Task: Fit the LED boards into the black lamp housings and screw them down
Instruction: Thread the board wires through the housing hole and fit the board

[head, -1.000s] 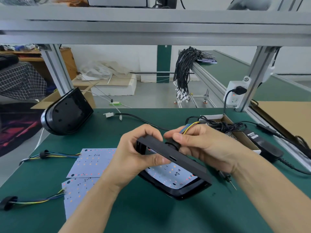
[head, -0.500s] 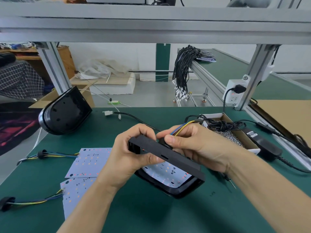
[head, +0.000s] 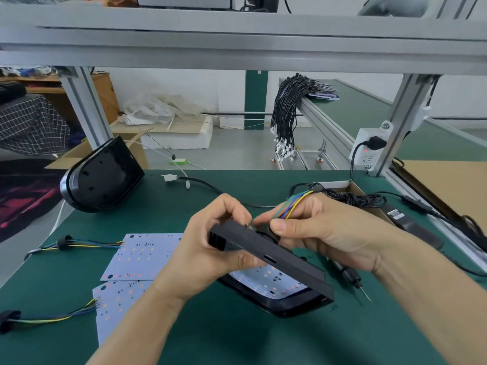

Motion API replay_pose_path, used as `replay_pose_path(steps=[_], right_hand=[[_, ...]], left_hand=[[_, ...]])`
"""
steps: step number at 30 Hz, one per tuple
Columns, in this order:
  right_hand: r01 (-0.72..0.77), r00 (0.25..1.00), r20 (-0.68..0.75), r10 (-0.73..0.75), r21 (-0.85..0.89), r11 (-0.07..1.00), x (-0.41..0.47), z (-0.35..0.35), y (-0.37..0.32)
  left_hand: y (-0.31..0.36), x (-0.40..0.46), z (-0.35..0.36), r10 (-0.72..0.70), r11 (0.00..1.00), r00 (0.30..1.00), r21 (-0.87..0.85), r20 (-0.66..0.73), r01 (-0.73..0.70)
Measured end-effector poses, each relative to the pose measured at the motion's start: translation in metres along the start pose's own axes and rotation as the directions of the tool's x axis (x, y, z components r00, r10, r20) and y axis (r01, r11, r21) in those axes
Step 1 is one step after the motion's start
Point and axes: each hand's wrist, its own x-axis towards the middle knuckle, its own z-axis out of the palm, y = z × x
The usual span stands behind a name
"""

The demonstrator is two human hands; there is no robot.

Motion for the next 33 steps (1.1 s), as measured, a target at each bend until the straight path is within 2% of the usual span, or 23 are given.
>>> replay_pose_path(steps=[2,7,12,14,17,19,21,28,33], right_hand=[[0.05,0.999,-0.005,-0.05,-0.058,0.997,0.0,0.001,0.001],[0.129,0.992,-0.002,-0.129,-0.061,0.99,-0.002,0.01,0.003],[0.153,0.977,-0.144,-0.158,-0.047,0.987,-0.006,0.022,0.013],[0.164,0.962,-0.22,-0.165,-0.022,0.986,-0.006,0.027,0.017],[0.225,0.896,-0.405,-0.184,0.056,0.973,0.0,0.029,0.023],[0.265,0.874,-0.448,-0.19,0.111,0.958,0.002,0.029,0.024],[0.235,0.896,-0.408,-0.173,0.108,0.966,0.004,0.027,0.022],[0.217,0.935,-0.265,-0.235,-0.098,0.971,0.01,0.02,0.008],[0.076,0.982,-0.157,-0.107,-0.193,0.978,0.006,0.006,-0.006]], left_hand=[[-0.001,0.001,0.0,-0.001,1.0,1.0,-0.014,-0.012,0.001],[-0.002,0.0,-0.003,-0.001,1.0,0.998,0.005,-0.056,0.001],[-0.003,0.0,-0.008,0.012,0.992,0.994,0.126,-0.104,0.001],[-0.003,0.003,-0.009,-0.007,0.994,0.999,0.112,-0.052,0.012],[-0.003,0.008,-0.013,-0.055,0.996,0.998,0.073,0.014,0.053],[-0.004,0.007,-0.016,-0.072,0.996,0.996,0.063,0.047,0.069],[-0.004,0.004,-0.018,-0.103,0.993,0.993,0.059,0.052,0.1],[-0.004,0.001,-0.02,-0.094,0.994,0.995,0.066,0.018,0.093],[-0.002,0.002,-0.015,-0.068,0.993,0.996,0.097,0.055,0.062]])
